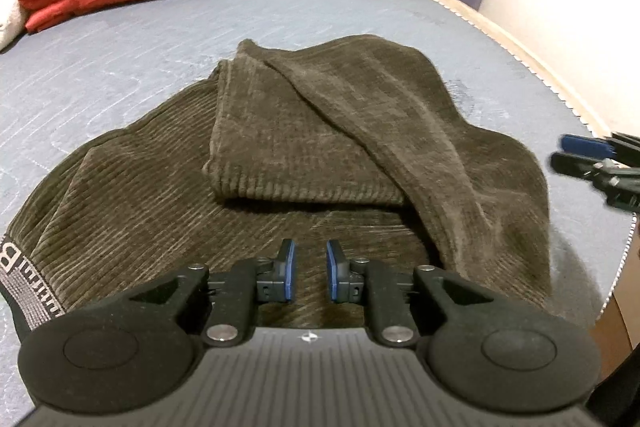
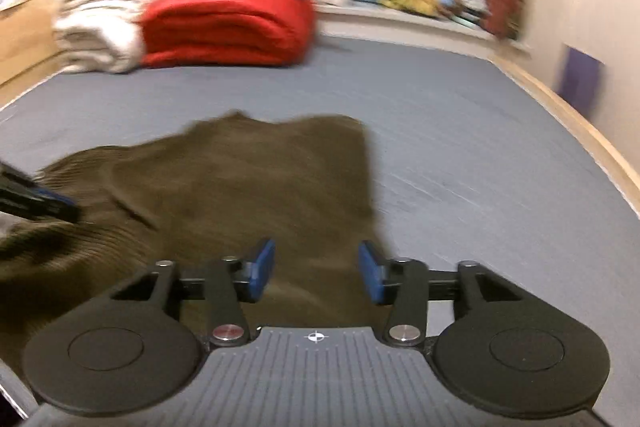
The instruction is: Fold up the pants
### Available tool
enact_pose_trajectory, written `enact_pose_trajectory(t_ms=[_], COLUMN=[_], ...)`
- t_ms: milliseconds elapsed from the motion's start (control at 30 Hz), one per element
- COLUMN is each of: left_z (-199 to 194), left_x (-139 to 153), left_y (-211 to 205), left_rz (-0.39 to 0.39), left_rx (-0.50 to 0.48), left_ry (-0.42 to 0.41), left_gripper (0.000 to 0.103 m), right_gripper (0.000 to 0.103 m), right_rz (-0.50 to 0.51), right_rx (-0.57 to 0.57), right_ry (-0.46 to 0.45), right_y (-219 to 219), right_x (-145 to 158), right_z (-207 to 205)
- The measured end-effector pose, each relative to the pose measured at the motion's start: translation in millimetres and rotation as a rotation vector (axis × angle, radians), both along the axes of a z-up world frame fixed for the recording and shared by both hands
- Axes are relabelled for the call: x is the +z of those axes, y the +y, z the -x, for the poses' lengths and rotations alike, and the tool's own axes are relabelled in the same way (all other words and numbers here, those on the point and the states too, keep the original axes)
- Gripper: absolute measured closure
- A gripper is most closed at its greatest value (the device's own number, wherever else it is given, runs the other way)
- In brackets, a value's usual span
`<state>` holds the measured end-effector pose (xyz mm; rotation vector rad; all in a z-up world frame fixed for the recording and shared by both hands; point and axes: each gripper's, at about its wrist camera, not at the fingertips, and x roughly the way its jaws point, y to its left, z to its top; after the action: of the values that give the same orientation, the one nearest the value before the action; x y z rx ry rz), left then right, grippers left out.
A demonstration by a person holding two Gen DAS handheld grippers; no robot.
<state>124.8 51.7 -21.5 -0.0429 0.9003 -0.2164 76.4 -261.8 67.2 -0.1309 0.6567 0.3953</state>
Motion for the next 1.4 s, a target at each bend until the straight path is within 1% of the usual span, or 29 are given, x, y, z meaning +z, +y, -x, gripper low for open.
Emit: enact_pose_trajectory(t_ms=[100, 200, 300, 367, 433, 467, 500, 567, 600, 667, 767, 900, 1067, 1167, 1200, 1267, 1367, 1400], left_z=[-1.5, -1.7, -2.3, -2.6, -3.2, -3.4, -3.7, -4.5, -5.0, -5.3, -4.9, -3.4, 0.2, 2.0, 2.3, 2.6, 2.0, 2.0], left_x=[-3.8, -5.7, -5.4, -3.8, -0.8, 0.7, 2.0, 3.9, 5.1, 7.6, 10.0, 10.4, 7.5, 7.8, 8.0, 8.7, 9.1, 8.8], left_y=[6.3, 15.3, 24.3, 28.8, 31.8, 32.6, 33.1, 32.9, 32.2, 29.8, 24.3, 16.3, 12.5, 12.3, 11.8, 10.1, 4.6, 1.9], left_rz=[-0.011, -0.015, -0.015, -0.011, -0.006, -0.005, -0.002, 0.003, 0.007, 0.014, 0.024, 0.025, 0.015, 0.017, 0.018, 0.022, 0.024, 0.023], left_rx=[0.019, 0.037, 0.058, 0.067, 0.069, 0.069, 0.069, 0.066, 0.061, 0.052, 0.035, 0.014, 0.002, 0.001, 0.001, -0.001, -0.014, -0.02], left_ry=[0.008, 0.013, 0.015, 0.014, 0.009, 0.006, 0.003, 0.0, -0.002, -0.008, -0.015, -0.02, -0.016, -0.015, -0.015, -0.014, -0.015, -0.015], left_gripper=[0.085, 0.085, 0.085, 0.085, 0.085, 0.084, 0.082, 0.081, 0.081, 0.081, 0.081, 0.081, 0.081, 0.081, 0.081, 0.081, 0.081, 0.081], right_gripper=[0.052, 0.052, 0.051, 0.051, 0.054, 0.059, 0.07, 0.082, 0.101, 0.1, 0.1, 0.101, 0.101, 0.101, 0.101, 0.101, 0.101, 0.1], right_rz=[0.027, 0.087, 0.16, 0.21, 0.236, 0.24, 0.236, 0.218, 0.218, 0.233, 0.213, 0.202, 0.242, 0.269, 0.278, 0.297, 0.335, 0.342], right_rx=[0.1, 0.192, 0.224, 0.226, 0.231, 0.234, 0.238, 0.252, 0.257, 0.26, 0.226, 0.127, -0.031, -0.153, -0.188, -0.24, -0.223, -0.218], right_ry=[0.006, 0.02, 0.029, 0.027, 0.037, 0.045, 0.051, 0.067, 0.059, 0.03, 0.013, 0.006, 0.056, 0.117, 0.15, 0.256, 0.388, 0.401], right_y=[50.8, 100.5, 136.0, 148.9, 153.9, 155.3, 154.1, 151.1, 148.3, 137.8, 110.7, 55.0, -30.6, -90.7, -106.7, -136.5, -153.5, -153.3], right_x=[-10.5, -27.4, -36.6, -41.8, -45.2, -46.5, -47.8, -47.4, -45.7, -41.9, -29.8, -15.1, -13.0, -17.8, -21.6, -34.7, -55.7, -57.8], right_z=[-10.2, -18.1, -30.3, -37.7, -40.9, -43.8, -45.6, -45.7, -42.9, -35.7, -32.9, -27.4, -13.5, 1.2, 5.6, 16.2, 33.0, 36.4])
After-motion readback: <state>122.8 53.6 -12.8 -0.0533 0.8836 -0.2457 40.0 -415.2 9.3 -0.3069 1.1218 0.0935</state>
